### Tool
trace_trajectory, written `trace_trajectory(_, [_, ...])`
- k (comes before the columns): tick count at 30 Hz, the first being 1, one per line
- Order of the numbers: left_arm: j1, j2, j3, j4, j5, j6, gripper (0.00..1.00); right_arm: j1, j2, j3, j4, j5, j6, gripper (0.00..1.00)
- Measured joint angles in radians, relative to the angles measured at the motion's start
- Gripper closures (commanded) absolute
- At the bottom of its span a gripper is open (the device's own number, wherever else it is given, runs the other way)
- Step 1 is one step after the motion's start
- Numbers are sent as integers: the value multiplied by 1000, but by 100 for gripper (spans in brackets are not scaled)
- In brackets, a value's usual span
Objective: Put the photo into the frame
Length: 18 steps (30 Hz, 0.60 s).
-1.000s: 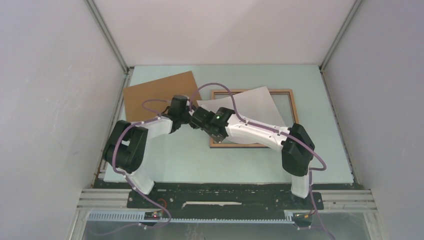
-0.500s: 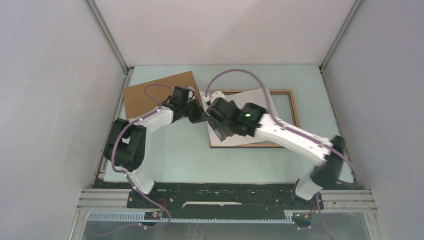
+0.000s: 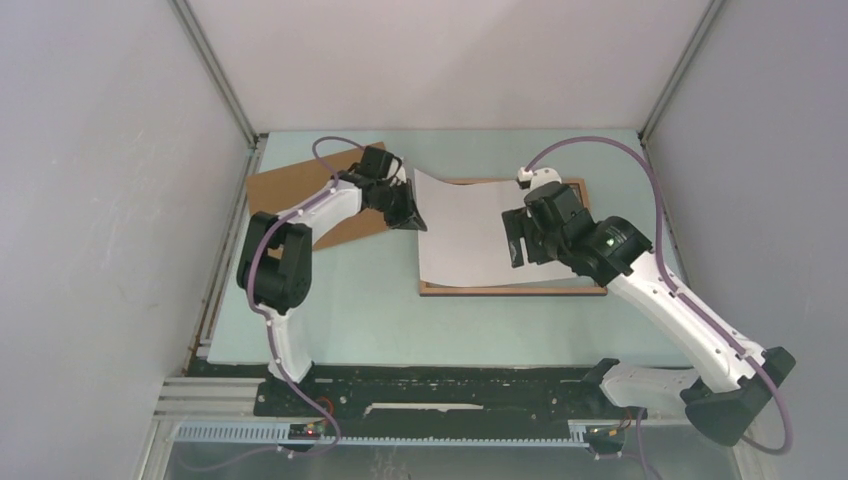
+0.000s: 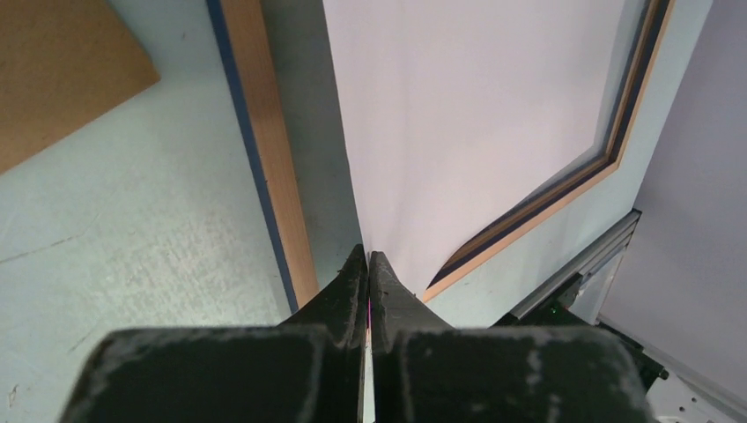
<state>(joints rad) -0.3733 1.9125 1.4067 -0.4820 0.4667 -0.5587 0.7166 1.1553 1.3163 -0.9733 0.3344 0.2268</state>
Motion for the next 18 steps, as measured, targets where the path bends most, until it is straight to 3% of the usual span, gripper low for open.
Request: trace_trajectory(18, [-10,177,178,-57,147,-3,100,-89,-24,-68,29,-87,-1,17])
